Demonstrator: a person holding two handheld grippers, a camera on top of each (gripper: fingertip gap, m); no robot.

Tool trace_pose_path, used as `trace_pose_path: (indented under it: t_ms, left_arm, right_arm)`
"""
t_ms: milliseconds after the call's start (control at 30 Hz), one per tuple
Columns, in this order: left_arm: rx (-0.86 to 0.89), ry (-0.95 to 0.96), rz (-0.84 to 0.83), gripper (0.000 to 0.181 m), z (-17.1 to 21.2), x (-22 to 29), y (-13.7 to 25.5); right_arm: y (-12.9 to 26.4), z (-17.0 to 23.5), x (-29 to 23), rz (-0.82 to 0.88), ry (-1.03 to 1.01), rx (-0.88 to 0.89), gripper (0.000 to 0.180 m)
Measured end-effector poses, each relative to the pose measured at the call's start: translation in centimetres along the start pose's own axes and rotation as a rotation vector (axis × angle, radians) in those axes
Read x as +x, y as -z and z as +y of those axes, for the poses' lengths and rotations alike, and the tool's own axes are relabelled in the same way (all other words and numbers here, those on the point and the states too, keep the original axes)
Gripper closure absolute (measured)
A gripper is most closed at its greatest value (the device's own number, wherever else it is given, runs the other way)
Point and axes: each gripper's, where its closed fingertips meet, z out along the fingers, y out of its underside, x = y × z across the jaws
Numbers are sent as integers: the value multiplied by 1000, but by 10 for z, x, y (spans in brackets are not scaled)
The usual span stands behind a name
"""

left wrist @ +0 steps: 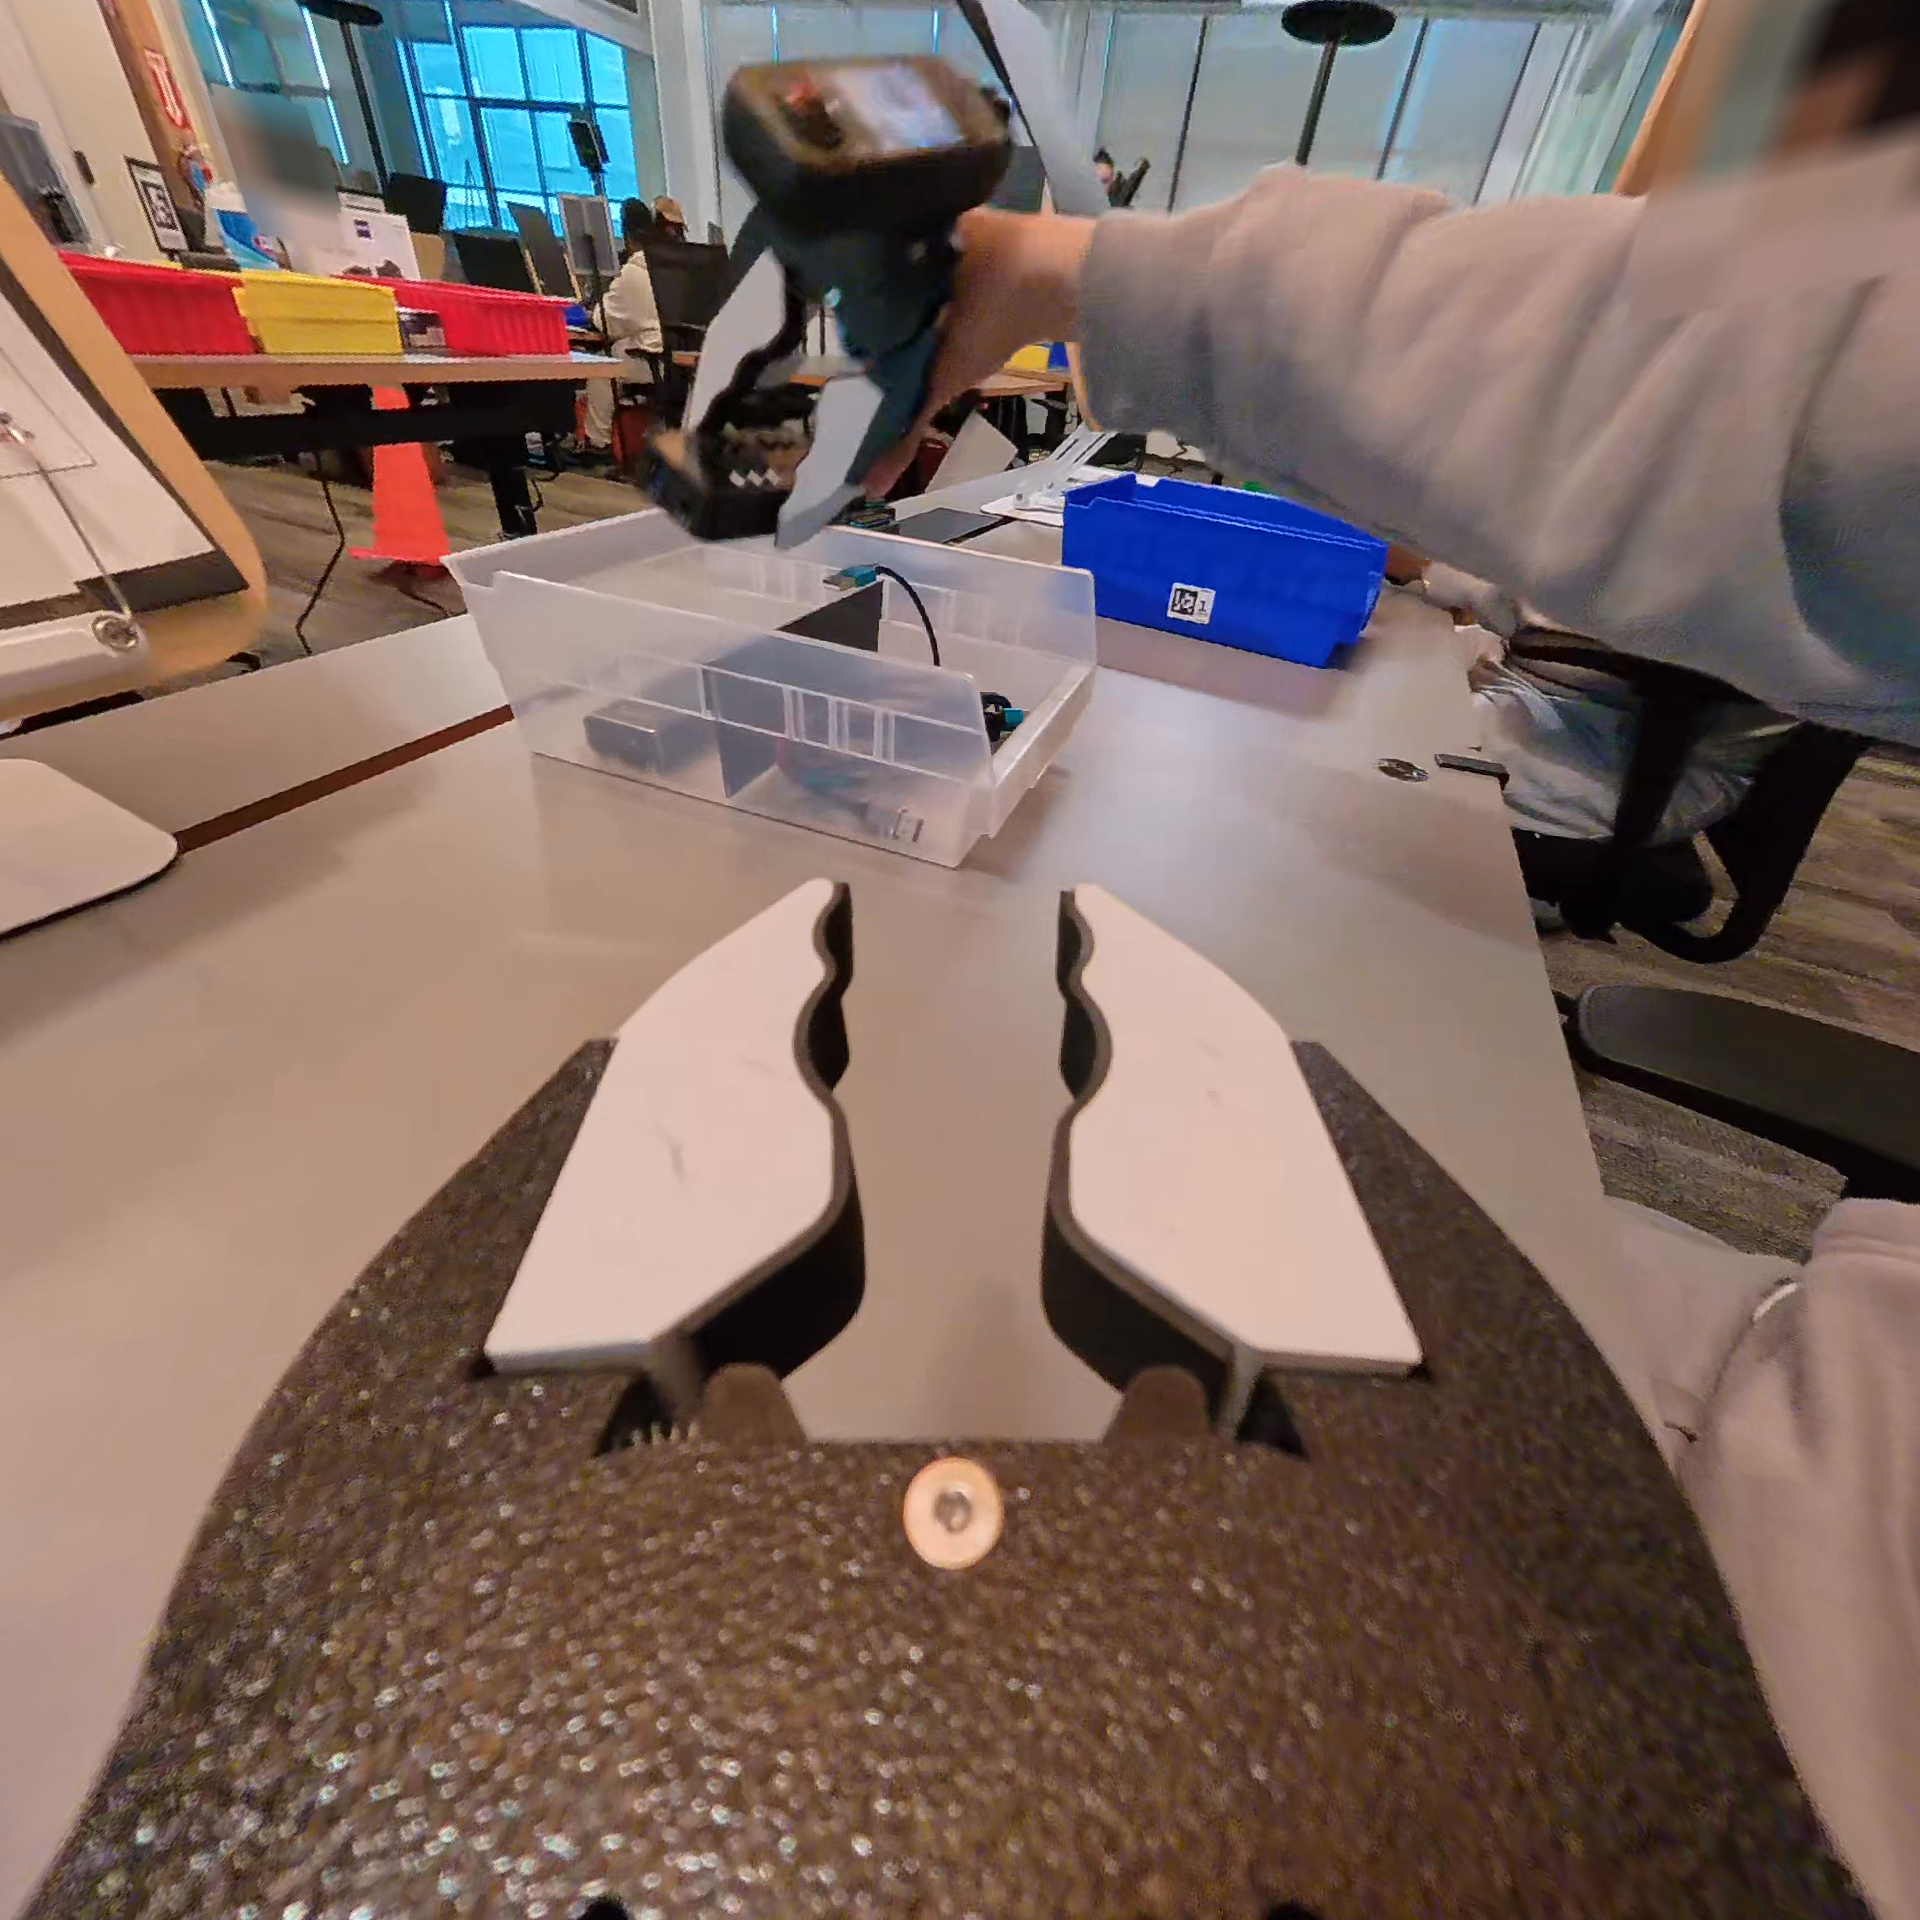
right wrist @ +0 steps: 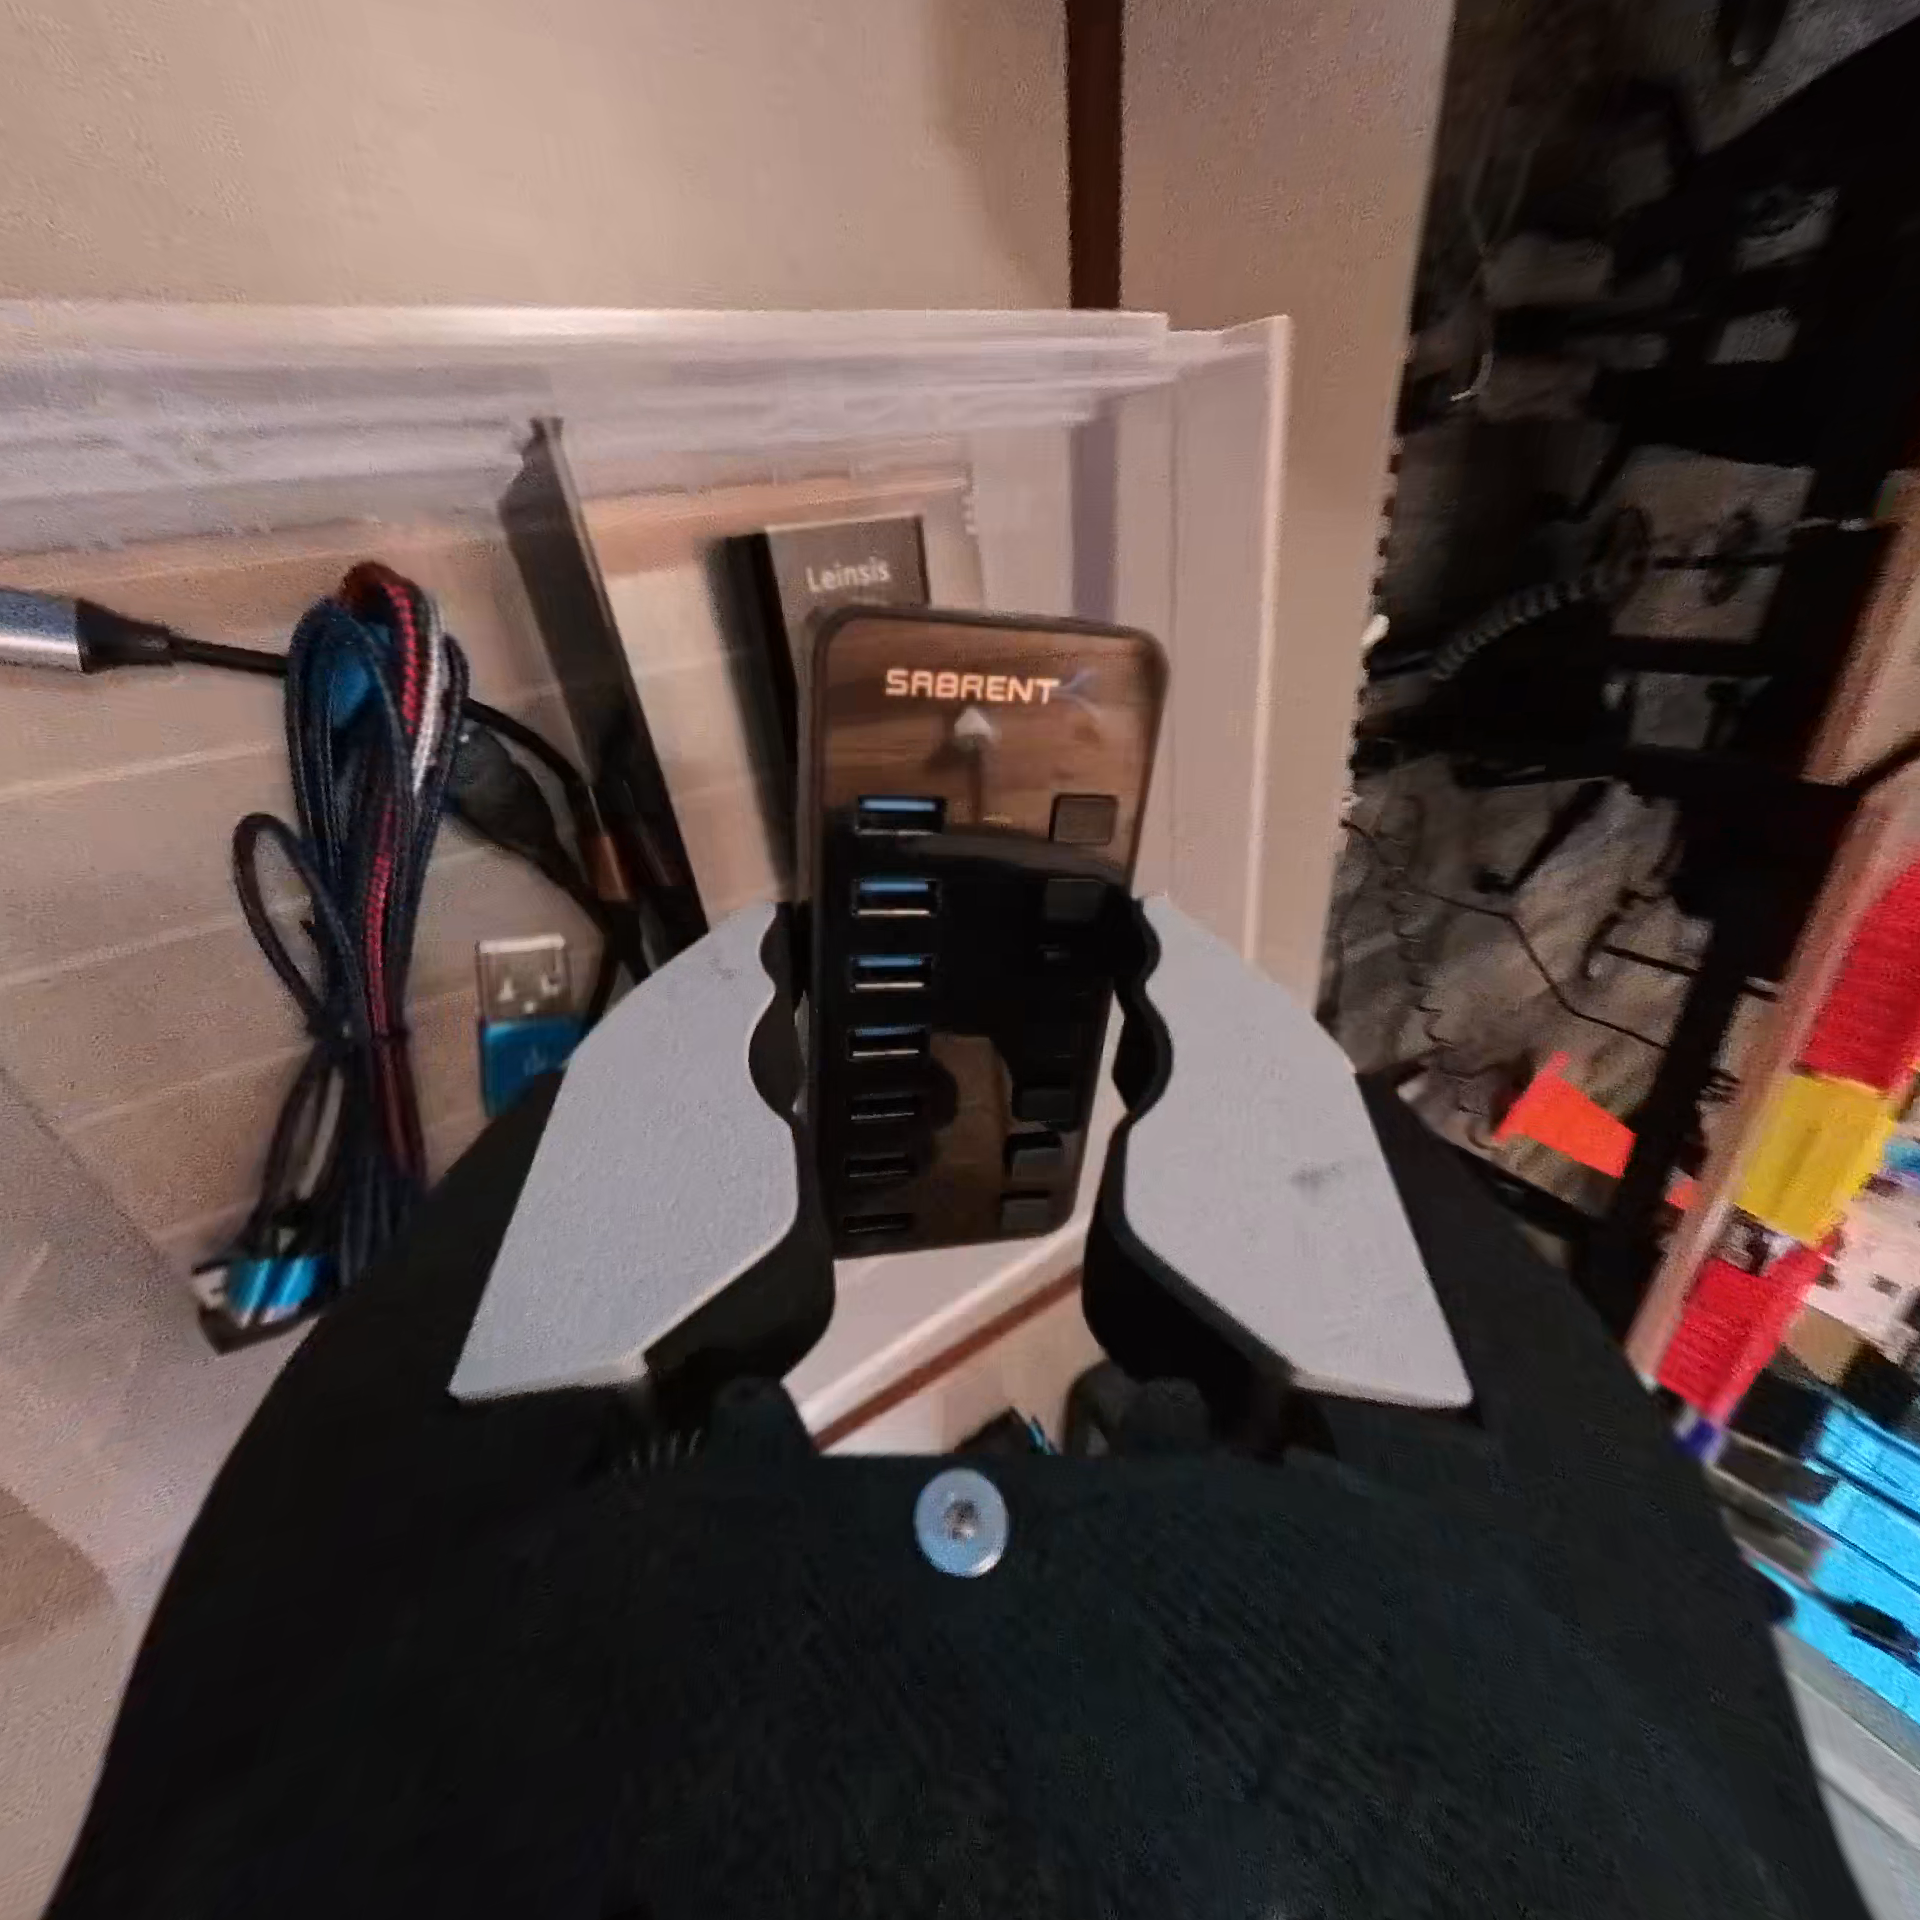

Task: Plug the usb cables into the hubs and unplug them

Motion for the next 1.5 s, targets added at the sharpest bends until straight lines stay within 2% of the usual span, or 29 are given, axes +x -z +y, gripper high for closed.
trace_pose_path:
  t_ms: [100,233,300,400,467,567,633,733,800,967,1067,1167,1200,1300,1367,1433,1500]
  left_arm:
    - [-13,5,11,143,2,2,-1]
    - [-25,19,34,143,4,7,-3]
    - [-47,30,49,142,10,10,-8]
    - [-78,45,56,138,21,13,-20]
    - [-119,58,41,132,32,12,-32]
    - [-139,76,-30,123,38,5,-52]
    - [-113,95,-92,119,30,-2,-68]
    - [-130,121,-218,116,21,-19,-98]
    - [-136,163,-278,103,12,-25,-124]
    - [-129,220,-349,90,-1,-26,-201]
    - [-277,222,-441,88,22,-38,-240]
    - [-414,185,-505,85,45,-47,-259]
    - [-402,181,-523,89,44,-50,-262]
    - [-426,109,-542,119,43,-52,-265]
    - [-473,49,-589,127,42,-59,-260]
    - [-523,-12,-669,142,44,-77,-246]
    - [-520,19,-699,162,43,-93,-227]
  right_arm:
    - [-44,3,-13,-159,-31,-25,120]
    - [-72,5,-18,-254,3,-65,120]
    - [-80,4,-11,-210,43,-82,120]
    - [-89,8,-20,-266,47,-121,120]
    - [-90,8,-15,-204,51,-137,112]
    - [-72,3,-4,-94,36,-80,113]
    - [-47,4,9,52,-23,-60,111]
    - [5,20,15,304,-257,-60,110]
    - [35,32,-4,412,-437,-28,109]
    - [74,67,-66,537,-641,-43,104]
    - [83,82,-92,555,-712,-76,101]
    - [98,90,-107,583,-730,-88,99]
    - [105,90,-109,609,-737,-84,99]
    - [116,84,-119,613,-762,-60,98]
    - [123,75,-123,620,-775,-17,97]
    - [130,65,-126,619,-776,10,97]
    - [137,55,-127,630,-755,19,95]
